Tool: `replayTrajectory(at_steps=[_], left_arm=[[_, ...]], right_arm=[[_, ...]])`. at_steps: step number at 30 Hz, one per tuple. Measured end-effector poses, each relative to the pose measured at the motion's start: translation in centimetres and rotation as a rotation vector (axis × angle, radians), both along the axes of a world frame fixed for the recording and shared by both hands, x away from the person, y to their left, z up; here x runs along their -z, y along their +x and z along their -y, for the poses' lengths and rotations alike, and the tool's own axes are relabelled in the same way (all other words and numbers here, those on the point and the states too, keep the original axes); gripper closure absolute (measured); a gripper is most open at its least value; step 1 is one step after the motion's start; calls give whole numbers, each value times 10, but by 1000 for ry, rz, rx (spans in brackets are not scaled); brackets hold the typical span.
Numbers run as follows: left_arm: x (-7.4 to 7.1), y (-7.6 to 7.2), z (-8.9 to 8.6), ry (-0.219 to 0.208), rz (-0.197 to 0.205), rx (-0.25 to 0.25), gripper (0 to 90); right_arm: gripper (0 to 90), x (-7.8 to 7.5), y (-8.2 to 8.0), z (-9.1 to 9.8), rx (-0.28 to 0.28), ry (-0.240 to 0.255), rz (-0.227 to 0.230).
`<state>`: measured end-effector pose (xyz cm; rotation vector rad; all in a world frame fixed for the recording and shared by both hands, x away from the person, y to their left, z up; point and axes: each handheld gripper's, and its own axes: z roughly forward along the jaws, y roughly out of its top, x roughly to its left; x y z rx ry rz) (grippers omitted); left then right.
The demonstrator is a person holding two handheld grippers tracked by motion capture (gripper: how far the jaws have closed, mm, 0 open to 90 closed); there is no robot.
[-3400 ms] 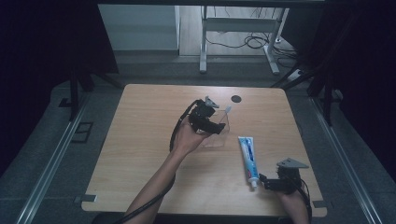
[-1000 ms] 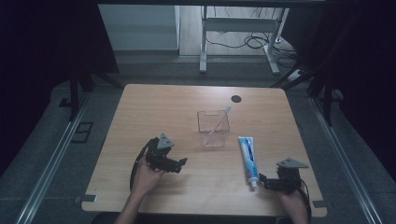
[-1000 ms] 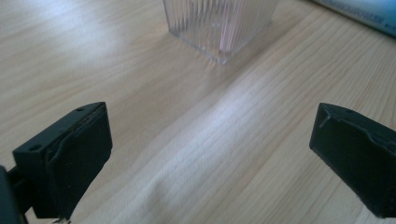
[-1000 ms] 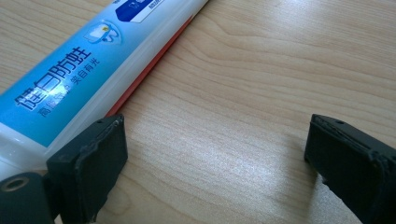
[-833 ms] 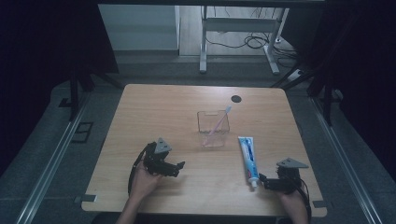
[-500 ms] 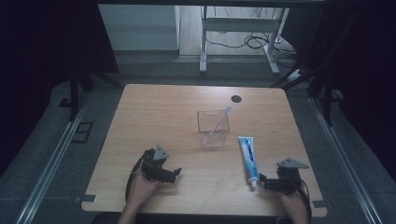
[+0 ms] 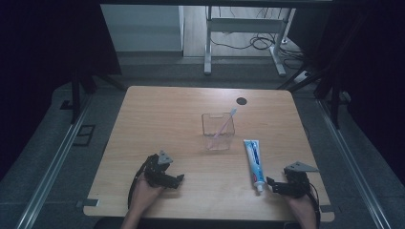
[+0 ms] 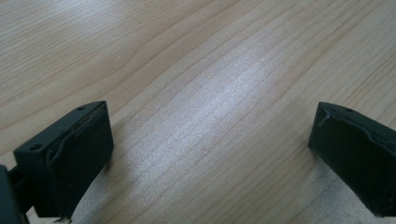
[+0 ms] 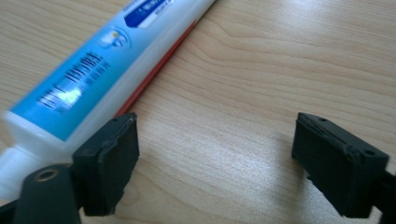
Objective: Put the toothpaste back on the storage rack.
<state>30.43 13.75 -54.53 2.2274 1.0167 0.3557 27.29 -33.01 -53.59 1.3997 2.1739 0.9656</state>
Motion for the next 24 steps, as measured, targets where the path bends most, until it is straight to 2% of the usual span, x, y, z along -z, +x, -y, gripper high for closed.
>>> replayTrajectory(at_steps=[2, 5, 15, 19, 24], left_arm=[[0, 0, 0, 1, 0, -3, 1], [0, 0, 0, 4, 0, 0, 1], [0, -1, 1, 1, 0, -13, 2], [0, -1, 1, 2, 0, -15, 2], [0, -1, 1, 2, 0, -14, 2]], right_arm=[[173, -4, 0, 0, -3, -1, 1], [214, -12, -1, 2, -7, 34, -8], [612, -30, -7, 4, -59, 115, -34], [725, -44, -10, 0, -101, 161, -28], [821, -57, -10, -16, -171, 157, -21]])
